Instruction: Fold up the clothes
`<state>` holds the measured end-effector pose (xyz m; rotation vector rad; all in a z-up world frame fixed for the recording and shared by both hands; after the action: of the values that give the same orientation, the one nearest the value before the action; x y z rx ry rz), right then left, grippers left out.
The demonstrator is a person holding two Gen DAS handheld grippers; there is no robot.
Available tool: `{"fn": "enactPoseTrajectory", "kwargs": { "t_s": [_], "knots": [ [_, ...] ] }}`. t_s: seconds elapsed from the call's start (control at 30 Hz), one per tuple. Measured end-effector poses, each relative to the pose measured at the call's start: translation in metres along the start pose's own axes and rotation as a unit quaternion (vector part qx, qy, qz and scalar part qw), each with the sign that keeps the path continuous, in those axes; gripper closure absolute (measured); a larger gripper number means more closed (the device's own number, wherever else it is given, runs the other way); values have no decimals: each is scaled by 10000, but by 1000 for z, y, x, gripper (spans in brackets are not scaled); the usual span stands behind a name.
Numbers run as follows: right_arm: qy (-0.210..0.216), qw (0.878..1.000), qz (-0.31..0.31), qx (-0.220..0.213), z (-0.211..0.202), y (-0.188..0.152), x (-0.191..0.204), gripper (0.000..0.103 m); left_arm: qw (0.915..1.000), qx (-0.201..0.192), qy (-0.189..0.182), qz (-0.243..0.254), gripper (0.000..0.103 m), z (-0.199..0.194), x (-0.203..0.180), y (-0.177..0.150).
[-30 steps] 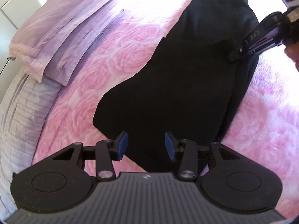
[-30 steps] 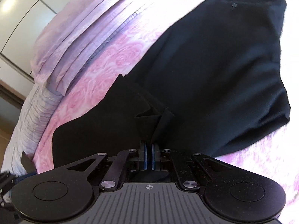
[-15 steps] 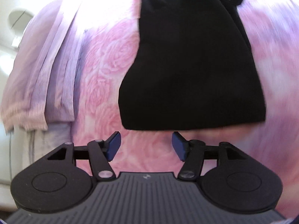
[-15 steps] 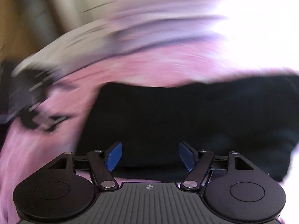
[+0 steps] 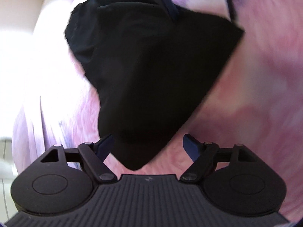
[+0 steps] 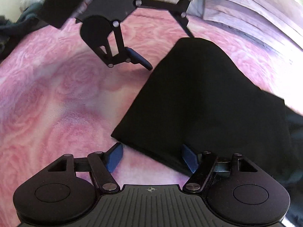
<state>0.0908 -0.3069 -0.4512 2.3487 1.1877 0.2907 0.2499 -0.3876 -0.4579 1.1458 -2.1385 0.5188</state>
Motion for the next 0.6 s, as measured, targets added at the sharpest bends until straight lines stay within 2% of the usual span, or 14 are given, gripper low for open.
{"fn": "enactPoseTrajectory", "kwargs": {
  "t_s": [0.13, 0.17, 0.2, 0.23, 0.27, 0.3, 0.43, 0.47, 0.53, 0.6],
  "knots": [
    [-58, 9994, 324, -39, -11, 2, -8, 31, 9960, -459, 83, 765, 23, 11, -2, -11],
    [-103, 9992, 376, -62, -14, 3, -9, 31, 9947, -554, 28, 871, 29, 11, -2, -14],
    [-151, 9991, 369, -114, -17, 4, -7, 31, 9940, -607, -55, 911, 42, 12, 0, -17],
    [-179, 9992, 288, -197, -20, 8, -2, 31, 9943, -598, -174, 868, 49, 13, 2, -18],
    [-195, 9992, 178, -292, -23, 12, 5, 31, 9948, -563, -316, 787, 67, 13, 3, -18],
    [-212, 9990, 67, -386, -26, 16, 11, 31, 9950, -529, -458, 706, 76, 14, 5, -18],
    [-383, 9959, -544, -606, -14, 32, 40, 29, 9954, -391, -836, 250, 83, 17, 18, -10],
    [-521, 9947, -673, -580, -7, 34, 44, 29, 9950, -356, -925, 132, 83, 17, 21, -8],
    [-787, 9896, -1175, -247, 14, 31, 53, 29, 9935, -296, -1092, -100, 83, 19, 27, -5],
    [-969, 9823, -1571, -317, 21, 27, 56, 28, 9915, -254, -1237, -304, 83, 23, 36, -6]
  ]
}}
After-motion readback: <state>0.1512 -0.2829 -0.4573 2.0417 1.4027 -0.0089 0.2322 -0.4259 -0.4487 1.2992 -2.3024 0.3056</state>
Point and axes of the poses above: each gripper's, at about its wrist camera, not at the fingertips, and z roughly the way its jaws point, x to its left, y to its top, the point moved 4 cm from there along z, roughly the way its jaws point, and after that the axes turned 3 degrees about z, right-handed, at the moved point
